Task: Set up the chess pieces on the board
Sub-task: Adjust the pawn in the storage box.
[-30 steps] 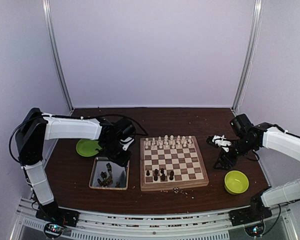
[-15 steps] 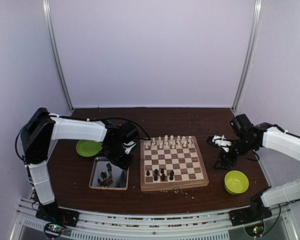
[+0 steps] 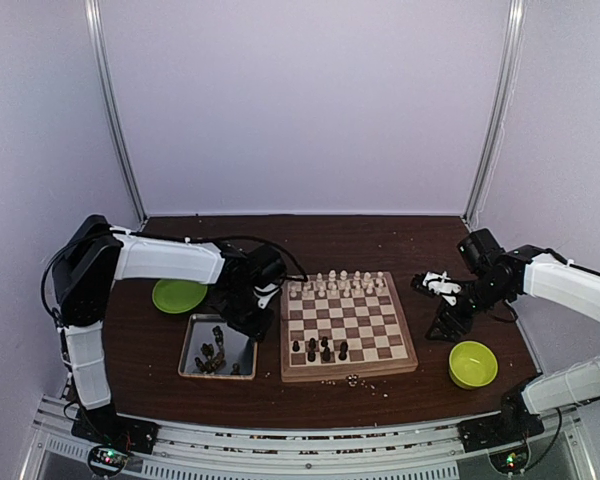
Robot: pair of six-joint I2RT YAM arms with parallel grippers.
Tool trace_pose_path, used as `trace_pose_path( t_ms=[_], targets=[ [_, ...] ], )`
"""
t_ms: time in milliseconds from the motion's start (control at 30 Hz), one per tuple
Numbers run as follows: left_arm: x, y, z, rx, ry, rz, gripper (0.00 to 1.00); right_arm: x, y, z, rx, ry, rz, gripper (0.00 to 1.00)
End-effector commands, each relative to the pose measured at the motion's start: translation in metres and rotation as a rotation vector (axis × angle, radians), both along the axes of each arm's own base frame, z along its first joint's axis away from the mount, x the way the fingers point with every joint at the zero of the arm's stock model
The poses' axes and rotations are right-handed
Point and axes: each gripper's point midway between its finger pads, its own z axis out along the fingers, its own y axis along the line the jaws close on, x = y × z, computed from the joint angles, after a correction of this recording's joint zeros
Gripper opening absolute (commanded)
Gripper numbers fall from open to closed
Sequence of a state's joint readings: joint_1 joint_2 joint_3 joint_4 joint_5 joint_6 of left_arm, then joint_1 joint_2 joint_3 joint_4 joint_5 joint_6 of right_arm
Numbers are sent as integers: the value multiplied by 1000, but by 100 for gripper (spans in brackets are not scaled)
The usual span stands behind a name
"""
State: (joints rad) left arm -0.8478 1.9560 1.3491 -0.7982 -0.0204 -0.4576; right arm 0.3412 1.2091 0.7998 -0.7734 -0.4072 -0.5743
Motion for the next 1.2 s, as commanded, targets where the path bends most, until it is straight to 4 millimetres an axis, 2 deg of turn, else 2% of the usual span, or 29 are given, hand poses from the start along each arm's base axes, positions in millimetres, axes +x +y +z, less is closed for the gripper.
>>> trace_pose_path(
  t_ms=[0,100,200,300,400,500,633,833,933,1000,1033,1167],
  targets=[
    [-5,-9,-9,-13,22,-3,33,1,3,5,7,-5,14,75],
    [-3,3,-9,42,-1,20,29,1,4,5,7,-6,16,75],
    [-2,2,0,10,-23,21,23,0,4,5,6,-3,17,75],
    [-6,-9,6,-53,-9,-8,21,0,4,5,5,-5,19,75],
    [-15,-23,7,-119,31,-65,24,0,4,4,3,-4,19,75],
    [-22,-27,4,-146,56,-93,25,0,4,4,1,-1,18,75],
    [-28,-21,2,-131,71,-117,25,1,4,3,-2,0,17,76],
    [-31,-1,3,-57,51,-121,27,1,3,0,-8,7,15,76],
    [-26,2,15,-62,6,-98,28,1,3,-1,-12,8,14,76],
    [-23,0,25,-84,-20,-90,34,2,2,-1,-13,10,11,76],
    [-13,3,37,-80,-82,-48,37,2,2,-1,-15,11,13,76],
    [-5,10,39,-73,-103,36,34,1,2,-3,-17,16,12,76]
  ],
)
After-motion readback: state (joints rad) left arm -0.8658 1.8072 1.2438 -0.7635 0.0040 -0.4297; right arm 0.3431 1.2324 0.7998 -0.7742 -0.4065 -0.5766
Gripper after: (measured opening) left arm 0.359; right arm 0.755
